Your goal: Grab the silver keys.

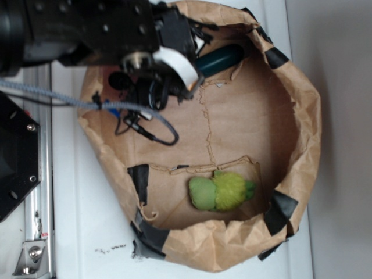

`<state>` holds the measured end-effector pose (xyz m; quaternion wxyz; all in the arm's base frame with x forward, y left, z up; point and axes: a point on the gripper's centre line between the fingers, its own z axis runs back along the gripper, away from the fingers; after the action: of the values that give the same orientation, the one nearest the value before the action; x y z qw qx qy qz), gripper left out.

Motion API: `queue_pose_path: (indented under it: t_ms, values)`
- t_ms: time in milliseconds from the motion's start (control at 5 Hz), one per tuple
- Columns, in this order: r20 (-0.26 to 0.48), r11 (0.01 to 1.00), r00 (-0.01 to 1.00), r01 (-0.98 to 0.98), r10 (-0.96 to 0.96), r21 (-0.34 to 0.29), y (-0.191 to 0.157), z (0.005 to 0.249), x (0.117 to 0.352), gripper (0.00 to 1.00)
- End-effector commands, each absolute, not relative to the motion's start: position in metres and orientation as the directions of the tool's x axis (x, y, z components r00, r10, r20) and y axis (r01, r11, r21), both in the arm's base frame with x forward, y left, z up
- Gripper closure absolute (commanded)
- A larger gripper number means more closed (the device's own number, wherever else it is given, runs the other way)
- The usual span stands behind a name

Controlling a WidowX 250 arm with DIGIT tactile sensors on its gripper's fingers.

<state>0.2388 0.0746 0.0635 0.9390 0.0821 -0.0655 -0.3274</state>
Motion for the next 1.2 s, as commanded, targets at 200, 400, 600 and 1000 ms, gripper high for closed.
queue_pose_path:
  t_ms: [200,400,600,1000]
  values:
    - [0.065,0.793,0.803,0.568,-0.593,0.22,0.088,0.077,0.23,0.0]
    - [0.063,0.806,0.816,0.55,-0.574,0.219,0.091,0.075,0.235,0.0]
    - [0.058,0.804,0.819,0.544,-0.571,0.238,0.091,0.069,0.243,0.0]
    - [0.063,0.814,0.832,0.519,-0.551,0.261,0.095,0.062,0.26,0.0]
